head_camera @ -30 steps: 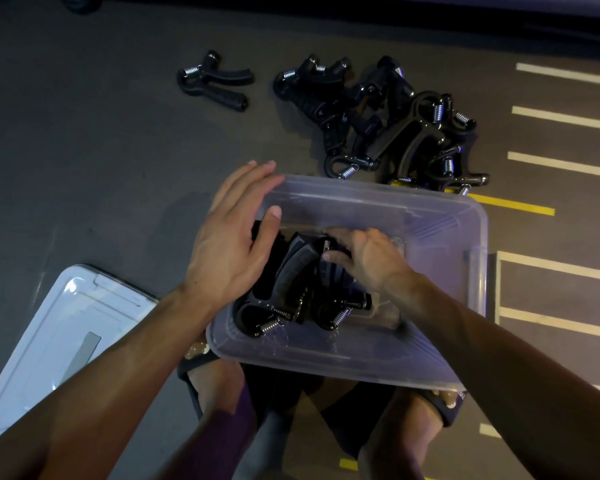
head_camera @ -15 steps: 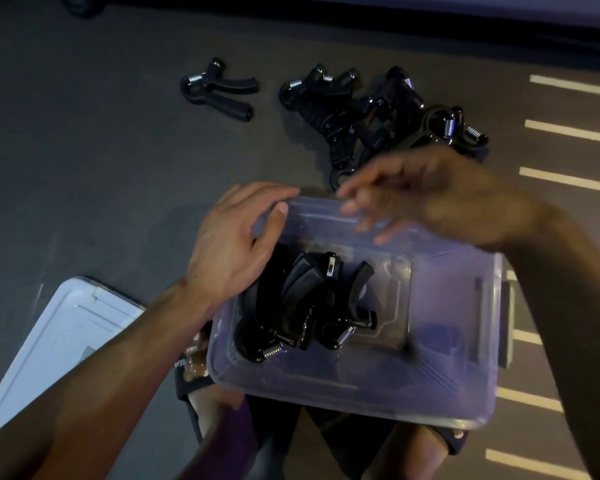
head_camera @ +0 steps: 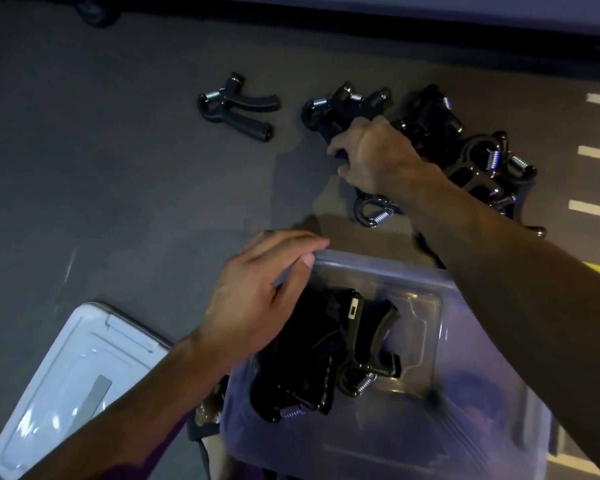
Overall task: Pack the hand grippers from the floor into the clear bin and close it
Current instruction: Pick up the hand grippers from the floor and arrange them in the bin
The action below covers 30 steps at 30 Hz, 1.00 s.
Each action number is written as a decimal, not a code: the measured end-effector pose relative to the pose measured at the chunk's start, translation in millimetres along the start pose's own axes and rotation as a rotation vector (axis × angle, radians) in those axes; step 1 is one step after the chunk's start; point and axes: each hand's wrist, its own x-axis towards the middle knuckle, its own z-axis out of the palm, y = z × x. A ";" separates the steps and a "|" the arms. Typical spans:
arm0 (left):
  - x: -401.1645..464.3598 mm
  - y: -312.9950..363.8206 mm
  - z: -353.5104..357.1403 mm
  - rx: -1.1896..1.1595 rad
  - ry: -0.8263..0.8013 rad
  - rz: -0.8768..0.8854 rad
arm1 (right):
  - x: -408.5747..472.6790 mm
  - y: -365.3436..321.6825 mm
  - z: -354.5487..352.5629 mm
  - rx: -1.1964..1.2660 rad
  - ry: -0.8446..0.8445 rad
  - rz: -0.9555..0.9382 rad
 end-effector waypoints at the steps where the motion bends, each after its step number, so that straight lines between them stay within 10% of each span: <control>1: 0.1 -0.2 0.1 0.001 -0.002 0.000 | 1.9 0.1 0.0 0.010 0.013 -0.003; 30: -30.5 -2.4 1.6 0.210 -0.039 0.093 | -227.0 19.3 -58.9 1.147 0.807 -0.064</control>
